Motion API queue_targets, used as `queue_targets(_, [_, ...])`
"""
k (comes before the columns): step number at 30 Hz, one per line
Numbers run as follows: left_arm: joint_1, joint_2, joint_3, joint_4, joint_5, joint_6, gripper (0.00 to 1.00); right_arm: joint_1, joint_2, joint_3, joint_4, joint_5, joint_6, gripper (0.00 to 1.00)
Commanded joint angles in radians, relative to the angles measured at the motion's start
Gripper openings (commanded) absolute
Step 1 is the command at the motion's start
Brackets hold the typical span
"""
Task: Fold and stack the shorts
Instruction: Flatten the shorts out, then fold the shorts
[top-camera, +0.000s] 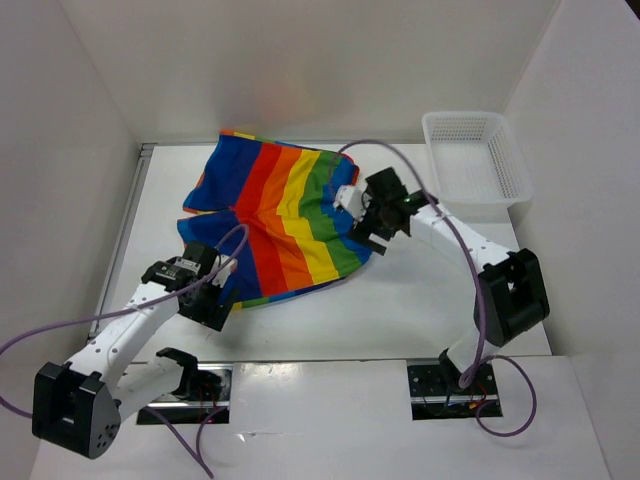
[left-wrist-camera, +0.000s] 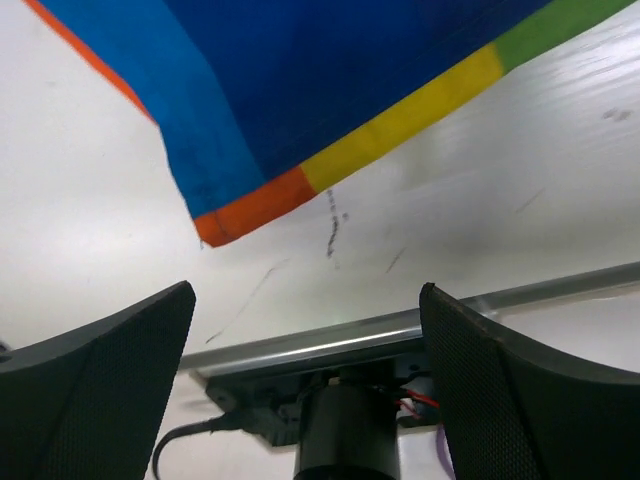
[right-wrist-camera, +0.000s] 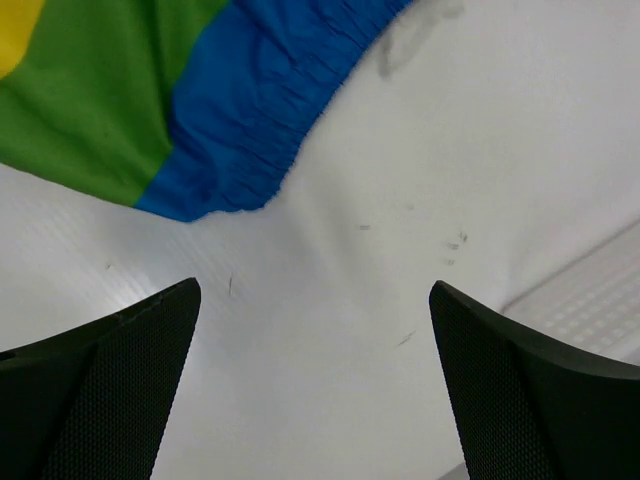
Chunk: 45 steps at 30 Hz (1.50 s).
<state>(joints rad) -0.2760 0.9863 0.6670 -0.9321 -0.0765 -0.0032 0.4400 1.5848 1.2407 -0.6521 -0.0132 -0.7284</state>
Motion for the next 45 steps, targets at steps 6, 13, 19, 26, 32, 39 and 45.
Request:
queue_targets(6, [-0.043, -0.009, -0.125, 0.197, -0.172, 0.003, 1.0, 0.209, 0.009, -0.158, 0.207, 0.182, -0.19, 1.0])
queue_targets(13, [-0.043, 0.184, -0.073, 0.239, -0.149, 0.003, 0.58, 0.229, 0.041, -0.205, 0.239, 0.174, -0.236, 0.96])
queue_targets(19, [-0.043, 0.252, -0.011, 0.195, -0.114, 0.003, 0.0, 0.229, 0.093, -0.215, 0.247, 0.164, -0.279, 0.9])
queue_targets(26, [-0.043, 0.181, 0.037, 0.159, -0.071, 0.003, 0.0, 0.229, 0.113, -0.236, 0.273, 0.145, -0.325, 0.85])
queue_targets(32, [-0.005, 0.147, 0.086, 0.113, -0.031, 0.003, 0.0, 0.229, 0.214, -0.207, 0.332, 0.154, -0.33, 0.63])
queue_targets(39, [0.046, 0.086, 0.15, 0.104, 0.015, 0.003, 0.0, 0.252, 0.186, -0.196, 0.244, 0.127, -0.339, 0.0])
queue_targets(45, [0.176, 0.022, 0.376, -0.033, 0.154, 0.003, 0.0, 0.411, 0.003, 0.05, -0.22, -0.057, -0.224, 0.0])
